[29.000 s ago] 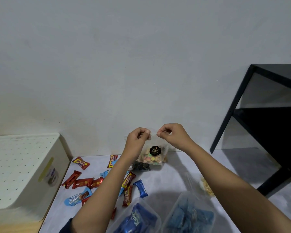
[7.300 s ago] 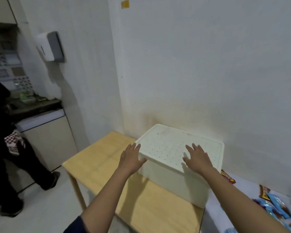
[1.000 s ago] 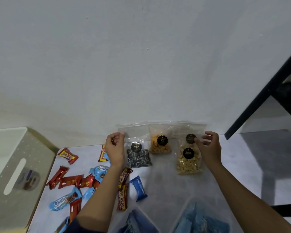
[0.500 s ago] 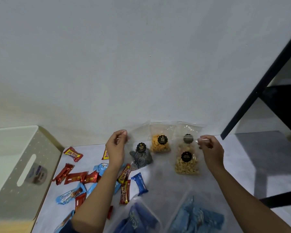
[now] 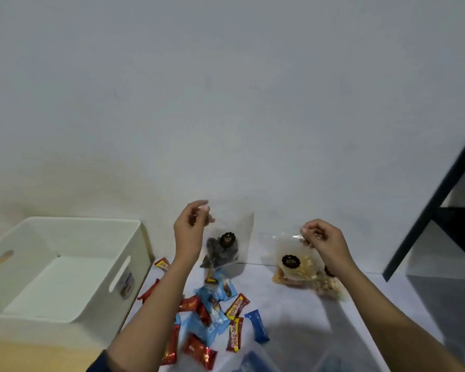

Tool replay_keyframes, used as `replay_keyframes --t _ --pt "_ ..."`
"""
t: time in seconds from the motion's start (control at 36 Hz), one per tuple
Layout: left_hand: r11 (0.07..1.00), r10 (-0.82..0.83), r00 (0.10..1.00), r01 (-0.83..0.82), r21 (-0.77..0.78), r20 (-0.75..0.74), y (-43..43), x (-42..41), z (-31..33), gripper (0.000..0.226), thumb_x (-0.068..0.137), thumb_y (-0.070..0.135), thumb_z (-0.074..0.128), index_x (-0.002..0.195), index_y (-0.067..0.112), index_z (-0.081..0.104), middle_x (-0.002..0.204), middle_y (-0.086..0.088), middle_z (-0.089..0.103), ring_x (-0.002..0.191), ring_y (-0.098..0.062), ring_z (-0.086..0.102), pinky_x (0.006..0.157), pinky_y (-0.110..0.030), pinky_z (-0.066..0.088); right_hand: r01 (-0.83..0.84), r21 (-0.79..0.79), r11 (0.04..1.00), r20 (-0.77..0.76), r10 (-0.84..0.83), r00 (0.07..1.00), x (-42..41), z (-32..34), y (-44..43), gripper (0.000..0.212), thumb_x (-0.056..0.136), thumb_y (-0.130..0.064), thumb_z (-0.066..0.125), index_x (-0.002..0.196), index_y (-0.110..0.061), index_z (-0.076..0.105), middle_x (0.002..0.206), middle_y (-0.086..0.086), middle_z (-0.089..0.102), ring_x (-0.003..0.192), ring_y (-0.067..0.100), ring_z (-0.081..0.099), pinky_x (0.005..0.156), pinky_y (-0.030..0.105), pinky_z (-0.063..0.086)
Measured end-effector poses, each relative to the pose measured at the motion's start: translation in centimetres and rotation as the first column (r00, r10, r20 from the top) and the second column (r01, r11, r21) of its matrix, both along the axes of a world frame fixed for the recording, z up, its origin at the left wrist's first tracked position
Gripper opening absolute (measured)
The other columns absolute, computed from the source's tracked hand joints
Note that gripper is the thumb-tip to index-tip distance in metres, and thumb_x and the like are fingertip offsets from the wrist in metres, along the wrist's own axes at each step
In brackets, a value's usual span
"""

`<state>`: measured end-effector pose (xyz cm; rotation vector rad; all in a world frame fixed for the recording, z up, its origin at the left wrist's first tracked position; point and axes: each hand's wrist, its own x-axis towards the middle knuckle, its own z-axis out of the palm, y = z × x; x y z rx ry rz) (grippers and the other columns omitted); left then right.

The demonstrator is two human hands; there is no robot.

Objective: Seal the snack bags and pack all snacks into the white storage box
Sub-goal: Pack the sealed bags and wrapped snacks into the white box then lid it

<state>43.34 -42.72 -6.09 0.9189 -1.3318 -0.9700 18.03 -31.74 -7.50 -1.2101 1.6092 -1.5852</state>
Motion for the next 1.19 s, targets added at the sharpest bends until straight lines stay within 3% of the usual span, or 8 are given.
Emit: replay_keyframes --t 0.11,0.39,0.56,0.69,0.75,0.94,1.03,1.19 --pt "0.997 0.045 0.999 -0.045 -0.066 -0.002 -1.1 4.8 2.6 0.014 0.091 0.010 0.057 0.088 0.022 0.065 0.072 -0.007 0.060 0.064 -0.014 0.063 0.069 -0.030 0.056 -0.088 -0.063 0.994 0.001 0.088 0.996 4.9 3.0 -2.4 0.011 0.084 0.006 0.062 0.077 -0.003 0.064 0.063 0.009 0.059 0.051 0.003 0.059 0.053 0.011 0.047" --pt "0.988 0.126 0.991 -0.129 -0.080 -0.044 -6.9 19.1 5.4 0.013 0.090 0.005 0.057 0.084 0.016 0.061 0.074 -0.004 0.063 0.064 -0.008 0.065 0.067 -0.016 0.051 -0.260 -0.132 0.957 -0.113 0.246 0.963 20.8 6.9 -10.2 0.019 0.082 0.003 0.065 0.074 -0.014 0.066 0.060 0.009 0.059 0.055 0.011 0.061 0.055 0.016 0.049" --pt "0.993 0.119 0.992 -0.118 0.013 -0.049 -11.5 27.5 5.1 0.015 0.086 -0.001 0.057 0.079 0.012 0.061 0.077 -0.004 0.065 0.074 -0.018 0.064 0.076 -0.020 0.051 -0.245 -0.162 0.956 -0.091 0.232 0.968 30.6 7.1 -15.2 0.018 0.084 0.000 0.064 0.076 -0.016 0.065 0.064 0.010 0.061 0.061 0.012 0.064 0.056 0.019 0.051" --pt "0.991 0.108 0.992 -0.101 0.092 -0.068 -14.3 33.3 3.9 0.011 0.086 0.001 0.057 0.082 0.011 0.061 0.088 -0.011 0.066 0.080 -0.014 0.065 0.072 -0.010 0.049 -0.233 -0.148 0.961 -0.078 0.223 0.972 37.4 6.0 -18.8 0.018 0.085 0.000 0.063 0.076 -0.015 0.064 0.064 0.011 0.060 0.061 0.012 0.064 0.057 0.018 0.050" --pt "0.987 0.090 0.994 -0.080 0.143 -0.063 -15.1 35.0 3.0 0.007 0.089 0.005 0.056 0.087 0.010 0.060 0.085 -0.008 0.067 0.081 -0.013 0.064 0.078 -0.014 0.048 -0.223 -0.120 0.968 -0.071 0.215 0.974 39.5 4.9 -19.7 0.018 0.085 0.001 0.062 0.076 -0.014 0.063 0.064 0.012 0.058 0.064 0.018 0.065 0.060 0.019 0.051" --pt "0.939 0.063 0.995 -0.033 0.341 -0.079 -17.1 36.8 -1.3 0.008 0.091 0.014 0.055 0.095 0.009 0.061 0.084 -0.001 0.068 0.085 -0.011 0.063 0.089 -0.023 0.044 -0.180 0.094 0.979 -0.136 0.192 0.972 41.2 0.1 -20.8 0.016 0.085 0.001 0.061 0.075 -0.011 0.062 0.067 0.013 0.064 0.072 0.021 0.068 0.074 0.032 0.054" --pt "0.897 0.030 0.992 0.027 0.441 -0.122 -17.9 36.1 -3.2 0.006 0.089 0.010 0.057 0.088 0.012 0.062 0.084 0.000 0.067 0.093 -0.017 0.063 0.099 -0.030 0.042 -0.128 0.185 0.974 -0.244 0.172 0.954 40.2 -1.3 -20.3 0.017 0.084 -0.004 0.065 0.072 -0.016 0.065 0.074 0.004 0.068 0.069 0.009 0.062 0.073 0.023 0.050" --pt "0.834 -0.047 0.965 0.181 0.522 -0.260 -18.8 33.6 -6.1 0.013 0.085 0.000 0.056 0.080 0.011 0.061 0.083 -0.005 0.065 0.089 -0.020 0.061 0.096 -0.034 0.045 -0.023 0.251 0.968 -0.406 0.127 0.905 38.2 -3.2 -20.0 0.010 0.081 -0.004 0.067 0.076 -0.011 0.070 0.084 0.003 0.064 0.078 0.015 0.058 0.071 0.012 0.044"
